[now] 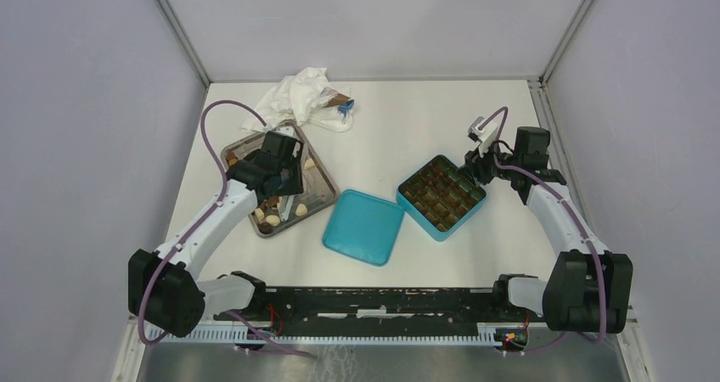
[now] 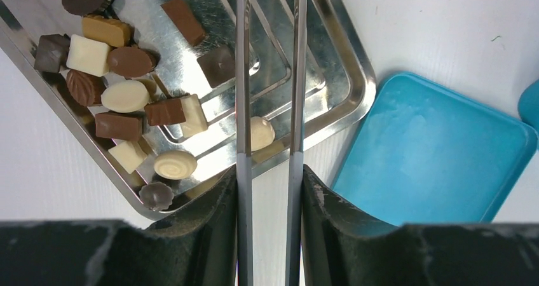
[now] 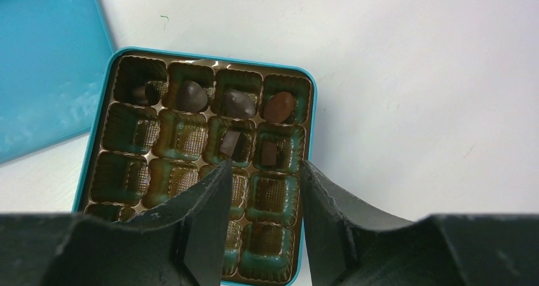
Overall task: Pack the chocolate
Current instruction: Move the fake chocolate to the plate.
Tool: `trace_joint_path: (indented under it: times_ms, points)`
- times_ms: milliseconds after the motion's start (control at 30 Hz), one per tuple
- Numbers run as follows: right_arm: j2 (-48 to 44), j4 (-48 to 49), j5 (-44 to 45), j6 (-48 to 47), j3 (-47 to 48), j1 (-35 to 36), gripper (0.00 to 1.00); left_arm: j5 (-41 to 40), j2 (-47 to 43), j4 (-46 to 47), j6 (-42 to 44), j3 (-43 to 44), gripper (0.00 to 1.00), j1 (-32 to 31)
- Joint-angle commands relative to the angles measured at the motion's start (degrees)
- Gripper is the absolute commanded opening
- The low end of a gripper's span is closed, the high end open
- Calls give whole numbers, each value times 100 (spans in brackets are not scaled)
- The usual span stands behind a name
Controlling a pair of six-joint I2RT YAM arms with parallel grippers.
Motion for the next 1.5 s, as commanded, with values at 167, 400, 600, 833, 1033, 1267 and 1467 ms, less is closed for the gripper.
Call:
trace_joint_path:
  times_ms: [167,400,600,833,1033,1267,1467]
  points:
    - [63,80,-78,-58,-19,-14,49,575,483,259,612,118,43,428]
    - [117,65,-78,-78,-12,-14,49,675,723,221,776,422,43,843]
    - [133,46,-69,-94,-10,-12,49,757,1077,64,866,685,34,1076]
    - [149,49,-69,-102,-10,-12,49,990,1486,-3,948,852,28,1145]
    - [142,30,-69,-118,-1,-5,49,1107,1656,-92,1014,994,26,1150]
    - [143,22,-60,-128,-1,-5,49,1407,1505,-169,1004,780,24,1150]
    - [157,22,-60,-126,3,-5,49,1692,1125,-212,918,520,23,1149]
